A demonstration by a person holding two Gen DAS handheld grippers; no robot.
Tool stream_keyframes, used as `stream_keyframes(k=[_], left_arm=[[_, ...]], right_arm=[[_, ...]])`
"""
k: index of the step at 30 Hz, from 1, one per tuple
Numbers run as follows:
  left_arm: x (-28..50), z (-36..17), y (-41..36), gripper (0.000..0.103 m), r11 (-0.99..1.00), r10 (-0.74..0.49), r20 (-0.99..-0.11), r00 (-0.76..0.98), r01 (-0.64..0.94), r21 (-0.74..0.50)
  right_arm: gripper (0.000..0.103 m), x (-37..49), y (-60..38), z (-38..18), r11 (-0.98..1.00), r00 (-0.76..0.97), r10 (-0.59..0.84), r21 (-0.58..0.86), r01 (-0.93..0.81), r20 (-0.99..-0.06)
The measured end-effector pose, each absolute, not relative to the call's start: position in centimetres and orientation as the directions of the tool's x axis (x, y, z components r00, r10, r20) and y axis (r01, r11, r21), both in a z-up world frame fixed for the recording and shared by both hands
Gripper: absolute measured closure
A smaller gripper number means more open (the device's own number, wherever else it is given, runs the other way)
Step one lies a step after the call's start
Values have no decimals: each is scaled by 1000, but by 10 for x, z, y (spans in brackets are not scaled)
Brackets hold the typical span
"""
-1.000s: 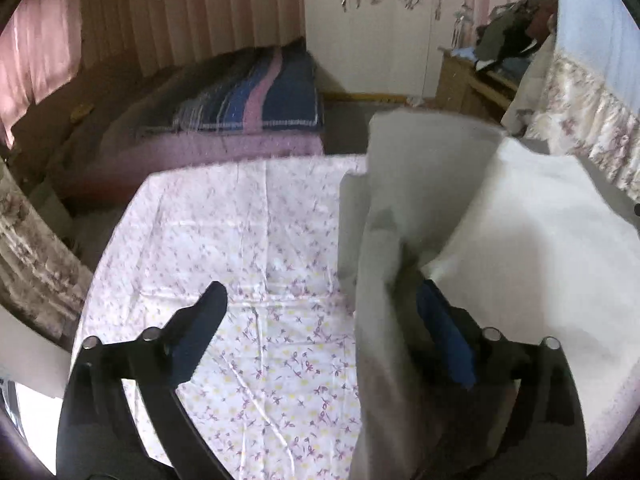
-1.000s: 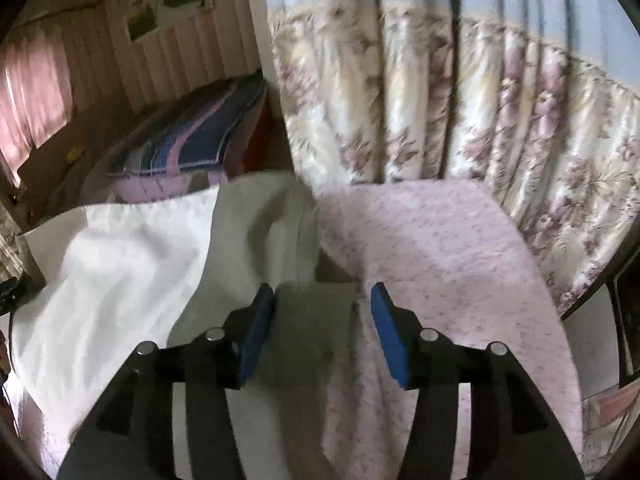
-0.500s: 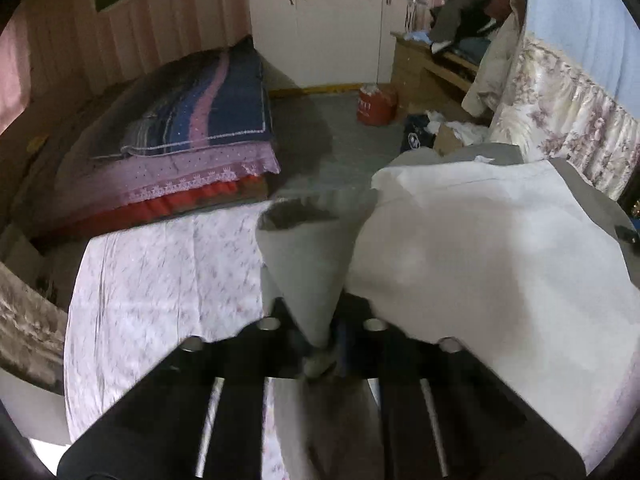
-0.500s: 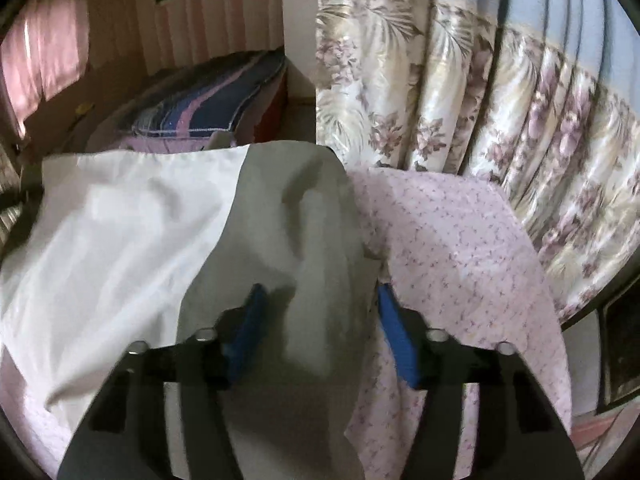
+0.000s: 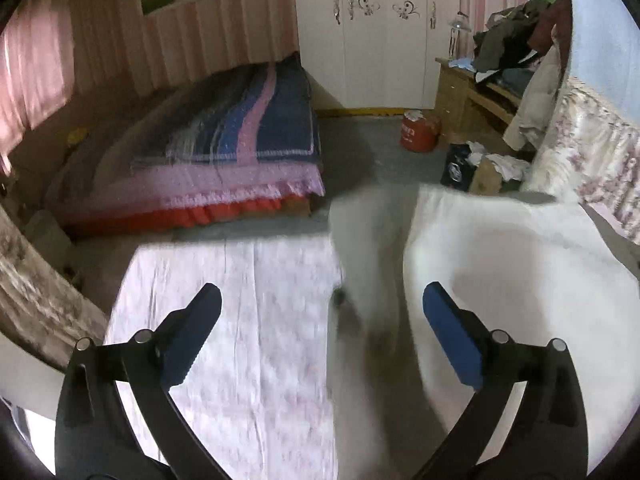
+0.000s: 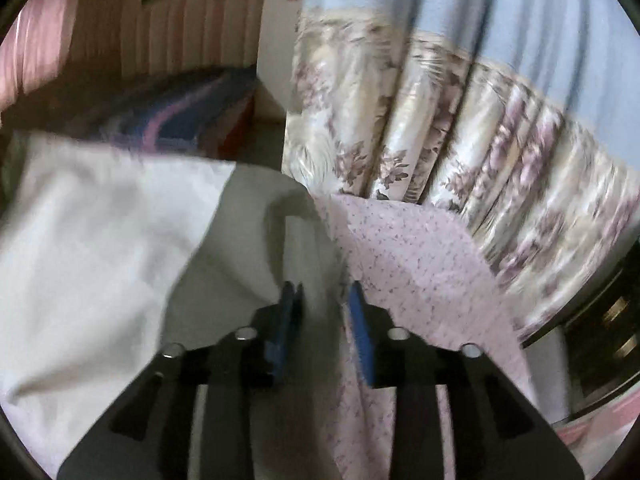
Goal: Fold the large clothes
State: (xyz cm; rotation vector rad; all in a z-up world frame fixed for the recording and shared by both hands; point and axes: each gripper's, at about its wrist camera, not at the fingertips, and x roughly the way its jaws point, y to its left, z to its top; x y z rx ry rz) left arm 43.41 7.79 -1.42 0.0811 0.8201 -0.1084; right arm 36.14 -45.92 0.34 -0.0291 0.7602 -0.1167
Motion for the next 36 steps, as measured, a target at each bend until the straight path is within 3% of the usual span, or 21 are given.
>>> stream_keyframes(k=[1, 6, 11, 14, 17, 18, 19, 21, 24, 28, 30, 32, 34, 35, 36], left_arm=[[423, -17, 83, 3, 991, -75, -735, 674, 129, 17], [353, -35, 86, 3, 988, -120, -739, 663, 151, -24], [300, -56, 80, 3, 985, -173, -724, 668, 138, -107], [286, -69, 70, 3, 966, -257, -714, 652, 166, -196], [282, -83, 51, 4, 976, -218, -736, 640, 165, -146], [281, -86, 45, 9, 982, -181, -738, 650, 161, -99], [281, -88, 40, 14, 985, -155, -741, 653, 163, -62], [280, -89, 34, 33, 989, -85, -750, 656, 148, 17], [276, -87, 22, 51, 977, 54, -724, 687, 114, 181], [289, -95, 19, 50, 970, 94, -730, 677, 101, 219], [290, -95, 20, 46, 969, 105, -728, 677, 96, 229], [283, -92, 21, 37, 967, 121, -720, 683, 84, 242], [273, -85, 29, 23, 974, 118, -726, 678, 62, 217], [265, -79, 33, 8, 982, 94, -728, 679, 57, 180], [263, -75, 38, 3, 987, 65, -728, 682, 63, 148]], right_arm=[[53, 353, -467, 10, 996, 733, -58, 11, 90, -678], [35, 317, -469, 17, 988, 740, 43, 139, 68, -672], [33, 275, -460, 1, 993, 718, 25, 99, 61, -695], [26, 256, -460, -9, 996, 727, -21, 52, 78, -686], [27, 257, -463, -26, 987, 698, 57, 146, 69, -714], [33, 258, -457, -31, 988, 690, 62, 144, 62, -721], [56, 259, -453, -34, 989, 689, 71, 143, 47, -721], [83, 261, -442, -35, 989, 691, 108, 145, -5, -715], [92, 262, -414, -26, 994, 715, -50, -108, -35, -697], [92, 277, -412, -30, 975, 703, -141, -220, -23, -697], [89, 276, -410, -33, 967, 699, -172, -255, -16, -694], [81, 268, -421, -27, 983, 700, -128, -184, -4, -703], [38, 255, -441, -18, 992, 710, -120, -108, 61, -693], [30, 250, -450, -15, 994, 716, -106, -64, 85, -690], [21, 242, -460, -12, 995, 731, -63, 12, 97, -680]])
